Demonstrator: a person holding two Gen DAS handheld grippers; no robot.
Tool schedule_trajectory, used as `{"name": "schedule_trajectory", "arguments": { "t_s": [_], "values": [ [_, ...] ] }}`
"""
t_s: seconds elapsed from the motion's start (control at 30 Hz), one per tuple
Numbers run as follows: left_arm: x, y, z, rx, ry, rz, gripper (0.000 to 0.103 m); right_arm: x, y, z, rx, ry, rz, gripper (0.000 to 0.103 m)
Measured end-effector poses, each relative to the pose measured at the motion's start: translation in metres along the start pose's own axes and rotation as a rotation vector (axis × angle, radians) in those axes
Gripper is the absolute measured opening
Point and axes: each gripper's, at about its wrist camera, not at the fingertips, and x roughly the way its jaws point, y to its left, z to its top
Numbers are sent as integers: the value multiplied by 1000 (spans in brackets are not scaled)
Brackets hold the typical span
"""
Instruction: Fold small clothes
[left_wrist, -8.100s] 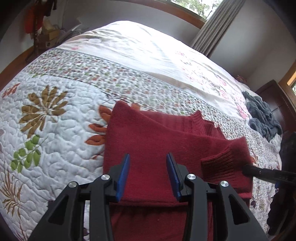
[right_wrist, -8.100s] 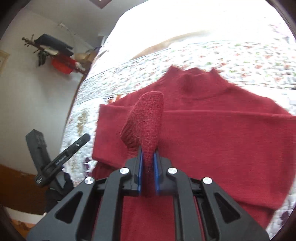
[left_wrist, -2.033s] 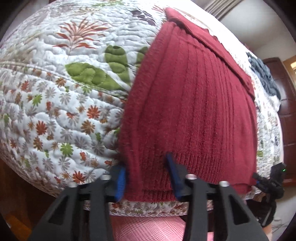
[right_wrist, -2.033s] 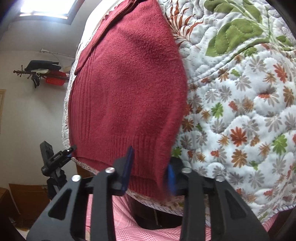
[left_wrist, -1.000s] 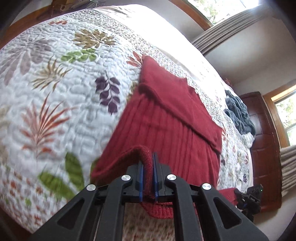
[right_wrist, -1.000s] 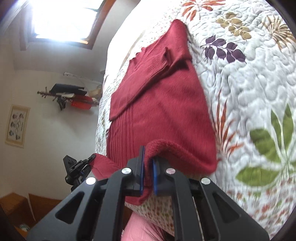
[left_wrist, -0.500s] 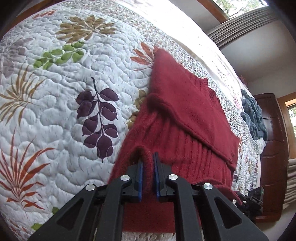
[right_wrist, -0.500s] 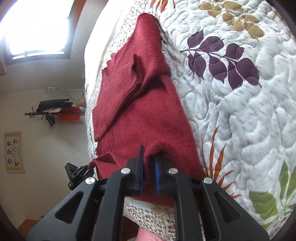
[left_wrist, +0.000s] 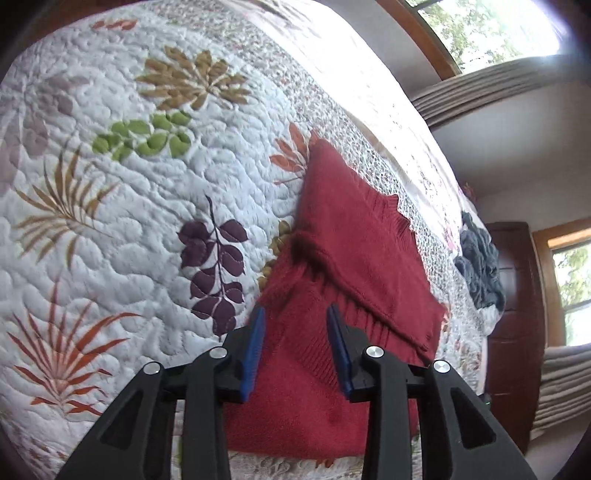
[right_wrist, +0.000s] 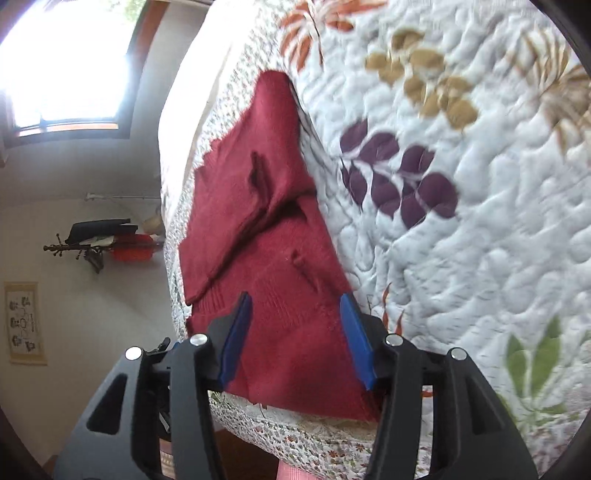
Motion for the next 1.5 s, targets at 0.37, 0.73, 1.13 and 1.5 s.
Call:
{"name": "schedule_trajectory", "arguments": {
  "t_s": [0.37, 0.73, 1.13, 1.5],
  "values": [
    [54, -58, -12, 416, 77, 251, 49, -5, 43, -26, -290, -5, -167, 56],
    [70, -67, -27, 575, 25, 351, 8, 36, 68, -45, -511, 40, -359, 56],
    [73, -63, -30, 558, 52, 235, 10, 55, 79, -33, -626, 43, -351, 57],
    [98, -59, -29, 524, 83, 250, 26, 108, 77, -8, -711, 158, -443, 57]
  ]
}}
